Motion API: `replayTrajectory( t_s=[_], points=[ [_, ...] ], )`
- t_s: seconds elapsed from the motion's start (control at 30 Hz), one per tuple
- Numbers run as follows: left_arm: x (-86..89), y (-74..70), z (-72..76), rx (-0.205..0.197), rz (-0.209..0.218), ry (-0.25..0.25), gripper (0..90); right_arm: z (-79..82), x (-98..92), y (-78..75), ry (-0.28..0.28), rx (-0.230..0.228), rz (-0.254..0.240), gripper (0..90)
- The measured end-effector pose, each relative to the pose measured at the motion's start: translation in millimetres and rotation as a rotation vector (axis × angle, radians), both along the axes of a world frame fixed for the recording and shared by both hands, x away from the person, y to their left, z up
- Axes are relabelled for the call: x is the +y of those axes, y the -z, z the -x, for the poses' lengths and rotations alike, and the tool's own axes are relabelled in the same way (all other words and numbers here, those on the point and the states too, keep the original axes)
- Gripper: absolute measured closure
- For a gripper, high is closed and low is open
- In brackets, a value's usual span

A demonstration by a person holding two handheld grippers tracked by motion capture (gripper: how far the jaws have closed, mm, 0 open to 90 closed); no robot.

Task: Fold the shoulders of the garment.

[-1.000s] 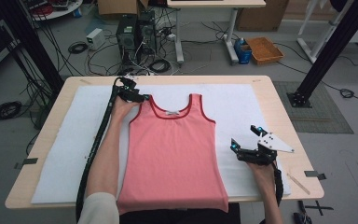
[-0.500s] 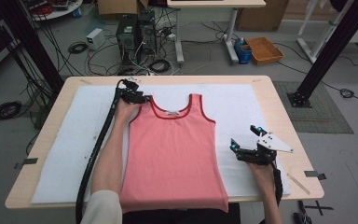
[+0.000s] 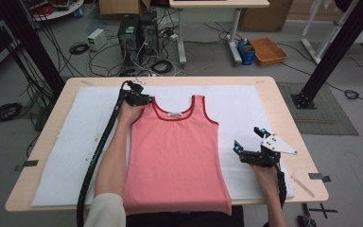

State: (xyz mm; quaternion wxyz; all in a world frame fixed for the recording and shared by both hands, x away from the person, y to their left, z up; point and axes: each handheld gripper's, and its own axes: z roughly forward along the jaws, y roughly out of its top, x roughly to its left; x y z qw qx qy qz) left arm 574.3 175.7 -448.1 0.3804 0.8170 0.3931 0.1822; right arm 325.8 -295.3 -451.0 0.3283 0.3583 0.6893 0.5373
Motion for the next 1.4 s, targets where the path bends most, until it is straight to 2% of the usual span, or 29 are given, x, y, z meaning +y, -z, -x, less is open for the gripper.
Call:
replayTrajectory(
  t_s=[0.1, 0.3, 0.4, 0.47, 0.73, 0.83, 0.93, 1.03, 1.1, 1.17, 1.27, 1.4],
  points=[
    [-1.5, -0.1, 0.5, -0.006, -0.003, 0.002, 82.1, -0.1, 0.0, 0.0, -0.002, -0.004, 0.008, 5.8],
    [-1.1, -3.4, 1.7, -0.006, 0.008, 0.011, 83.9, -0.5, -0.5, 0.0, 0.004, -0.004, -0.001, 5.7],
    [-0.8, -7.3, 3.3, -0.007, 0.028, 0.020, 83.9, -0.3, -0.7, 0.0, 0.006, -0.001, -0.004, 5.7],
    [-1.5, -11.0, 5.0, -0.005, 0.041, 0.035, 83.9, -0.4, -0.9, 0.0, 0.006, -0.001, -0.005, 5.7],
    [-10.3, -34.5, 19.9, -0.027, 0.021, 0.115, 83.8, -2.3, 0.1, -0.5, 0.002, 0.015, 0.004, 5.8],
    [-14.3, -43.1, 27.8, -0.024, 0.022, 0.154, 83.9, -2.3, 1.2, -0.8, 0.011, 0.031, 0.003, 5.8],
    [-16.8, -50.8, 38.8, -0.046, 0.020, 0.176, 83.8, -3.4, 0.3, -0.8, 0.013, 0.027, 0.003, 5.8],
    [-16.4, -55.2, 50.2, -0.038, 0.037, 0.198, 83.8, -3.6, -0.5, -0.9, 0.012, 0.030, -0.003, 6.7],
    [-16.5, -57.5, 58.4, -0.029, 0.019, 0.211, 83.8, -3.6, 0.1, -0.9, 0.013, 0.032, 0.001, 6.8],
    [-16.0, -59.6, 67.9, -0.038, 0.013, 0.223, 83.8, -4.0, 0.4, -0.9, 0.012, 0.029, 0.007, 6.8],
    [-15.0, -61.4, 82.0, -0.031, 0.039, 0.236, 83.7, -3.6, 0.2, -0.9, 0.016, 0.033, 0.003, 6.8],
    [-17.0, -61.2, 103.3, -0.046, 0.077, 0.269, 83.4, -3.6, 0.0, -0.9, 0.018, 0.033, 0.001, 6.8]
  ],
)
